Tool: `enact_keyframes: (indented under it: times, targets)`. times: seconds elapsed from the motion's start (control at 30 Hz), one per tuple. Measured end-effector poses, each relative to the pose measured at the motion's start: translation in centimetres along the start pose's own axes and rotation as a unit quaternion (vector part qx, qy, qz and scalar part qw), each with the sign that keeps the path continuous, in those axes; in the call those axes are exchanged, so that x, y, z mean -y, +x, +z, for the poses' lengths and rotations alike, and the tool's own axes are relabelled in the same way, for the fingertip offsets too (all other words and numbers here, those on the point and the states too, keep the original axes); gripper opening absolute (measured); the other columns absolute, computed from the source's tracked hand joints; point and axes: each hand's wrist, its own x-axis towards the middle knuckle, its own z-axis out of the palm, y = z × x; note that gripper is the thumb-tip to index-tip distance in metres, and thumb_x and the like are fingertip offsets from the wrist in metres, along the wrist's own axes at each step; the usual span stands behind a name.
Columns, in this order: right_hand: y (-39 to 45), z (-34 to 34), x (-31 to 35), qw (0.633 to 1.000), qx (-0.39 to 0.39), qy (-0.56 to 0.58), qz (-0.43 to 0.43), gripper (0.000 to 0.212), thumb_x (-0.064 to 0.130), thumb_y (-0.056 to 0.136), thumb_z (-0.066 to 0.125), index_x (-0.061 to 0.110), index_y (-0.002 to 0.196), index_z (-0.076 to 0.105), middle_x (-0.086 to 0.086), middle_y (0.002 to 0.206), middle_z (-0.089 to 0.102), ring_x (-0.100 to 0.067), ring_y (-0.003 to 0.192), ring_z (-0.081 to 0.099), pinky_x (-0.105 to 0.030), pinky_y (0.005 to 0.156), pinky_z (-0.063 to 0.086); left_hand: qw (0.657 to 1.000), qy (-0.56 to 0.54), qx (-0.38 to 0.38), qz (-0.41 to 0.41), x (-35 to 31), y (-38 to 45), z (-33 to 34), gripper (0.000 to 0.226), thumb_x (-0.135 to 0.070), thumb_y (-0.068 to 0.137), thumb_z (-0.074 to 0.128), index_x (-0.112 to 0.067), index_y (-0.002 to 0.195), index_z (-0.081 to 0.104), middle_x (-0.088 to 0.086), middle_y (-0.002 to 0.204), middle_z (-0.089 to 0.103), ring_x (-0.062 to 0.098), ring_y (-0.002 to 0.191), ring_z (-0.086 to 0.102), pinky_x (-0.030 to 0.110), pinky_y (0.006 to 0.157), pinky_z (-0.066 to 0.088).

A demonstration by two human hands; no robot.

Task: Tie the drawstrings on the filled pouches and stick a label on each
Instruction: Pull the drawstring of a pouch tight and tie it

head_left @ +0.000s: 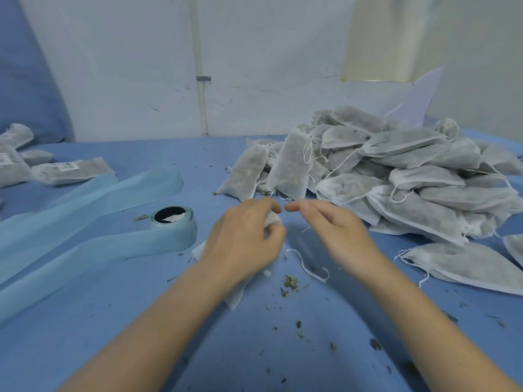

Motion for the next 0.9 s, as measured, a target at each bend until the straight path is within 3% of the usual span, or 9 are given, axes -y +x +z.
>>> enact_keyframes:
  times: [0.1, 0.2, 0.37, 0.5, 0.6, 0.67, 0.73, 0.8, 0.9]
  targets:
    - [0.1, 1.7, 0.3, 0.984, 0.044, 0.156, 0.073, 0.021, 0.034, 0.097, 0.049, 0.025, 0.106, 0.067, 0.013, 0.085, 0.072, -0.003, 0.081, 0.068, -0.019, 0.08, 0.051, 1.0, -0.028, -0.01, 0.001, -0.2, 0.0, 0.1, 0.029, -0.037, 0.08, 0.051, -0.027, 0.106, 0.058, -0.015, 0.089, 0.051, 0.011, 0.089, 0.053, 0.023, 0.071, 0.035]
    - [0.2, 2.1, 0.7, 0.97, 0.041, 0.204, 0.123, 0.024, 0.034, 0.097, 0.05, 0.016, 0.098, 0.067, 0.015, 0.057, 0.058, -0.001, 0.052, 0.055, -0.022, 0.059, 0.047, 0.998, -0.058, -0.026, 0.005, 0.0, 0.0, -0.2, 0.03, -0.045, 0.082, 0.055, -0.029, 0.108, 0.057, -0.014, 0.094, 0.058, 0.009, 0.089, 0.053, 0.023, 0.074, 0.038]
    - [0.1, 1.1, 0.6, 0.995, 0.003, 0.021, 0.097, 0.038, 0.048, 0.091, 0.054, 0.026, 0.064, 0.07, 0.017, 0.054, 0.057, 0.0, 0.051, 0.046, -0.016, 0.058, 0.037, 1.0, 0.01, 0.019, 0.018, 0.1, -0.1, -0.5, 0.025, -0.054, 0.083, 0.05, -0.042, 0.102, 0.062, -0.008, 0.083, 0.06, 0.01, 0.085, 0.056, 0.028, 0.072, 0.044]
    - [0.1, 0.6, 0.5, 0.992, -0.064, -0.086, 0.063, 0.048, 0.039, 0.093, 0.053, -0.002, 0.07, 0.064, -0.004, 0.058, 0.061, -0.005, 0.049, 0.04, -0.014, 0.052, 0.035, 0.991, 0.112, 0.076, -0.004, -0.2, -0.2, -0.8, 0.047, -0.074, 0.075, 0.036, -0.04, 0.091, 0.065, -0.009, 0.069, 0.057, 0.008, 0.077, 0.052, 0.022, 0.058, 0.034]
    - [0.1, 0.5, 0.5, 0.994, -0.085, -0.056, 0.051, 0.047, 0.038, 0.091, 0.056, -0.001, 0.064, 0.061, -0.006, 0.068, 0.068, -0.003, 0.048, 0.041, -0.012, 0.051, 0.035, 0.983, 0.156, 0.094, 0.028, -0.7, -0.2, -0.7, 0.044, -0.063, 0.088, 0.033, -0.032, 0.092, 0.064, -0.007, 0.072, 0.052, 0.011, 0.076, 0.051, 0.023, 0.057, 0.035]
    - [0.0, 0.6, 0.7, 0.994, -0.085, -0.042, 0.047, 0.045, 0.038, 0.09, 0.058, 0.006, 0.058, 0.058, -0.006, 0.069, 0.069, -0.002, 0.047, 0.042, -0.01, 0.051, 0.035, 0.987, 0.098, 0.122, 0.037, -1.1, -0.2, -0.6, 0.03, -0.044, 0.095, 0.037, -0.029, 0.097, 0.063, -0.007, 0.091, 0.057, 0.014, 0.088, 0.055, 0.03, 0.072, 0.044]
    - [-0.1, 0.7, 0.7, 0.995, -0.091, -0.029, 0.04, 0.042, 0.038, 0.089, 0.059, 0.008, 0.059, 0.062, -0.006, 0.069, 0.068, -0.002, 0.047, 0.041, -0.01, 0.051, 0.035, 0.989, 0.006, 0.147, 0.02, -1.6, -0.1, -0.5, 0.023, -0.028, 0.097, 0.039, -0.021, 0.096, 0.06, -0.004, 0.097, 0.061, 0.017, 0.091, 0.057, 0.037, 0.081, 0.046]
    - [0.0, 0.5, 0.7, 0.994, -0.099, -0.001, 0.045, 0.041, 0.039, 0.088, 0.06, 0.012, 0.057, 0.063, -0.001, 0.063, 0.067, -0.003, 0.045, 0.038, -0.012, 0.049, 0.033, 0.987, -0.059, 0.152, -0.003, -1.9, -0.1, -0.3, 0.021, -0.021, 0.096, 0.038, -0.018, 0.09, 0.058, -0.004, 0.089, 0.065, 0.015, 0.082, 0.058, 0.039, 0.078, 0.048]
    - [0.0, 0.1, 0.5, 0.992, -0.097, 0.042, 0.073, 0.041, 0.044, 0.086, 0.062, 0.021, 0.051, 0.065, 0.003, 0.053, 0.054, -0.006, 0.045, 0.035, -0.014, 0.046, 0.031, 0.989, -0.093, 0.117, -0.017, -1.6, -0.1, -0.2, 0.016, -0.023, 0.094, 0.043, -0.023, 0.086, 0.057, -0.009, 0.067, 0.055, 0.004, 0.058, 0.046, 0.031, 0.061, 0.042]
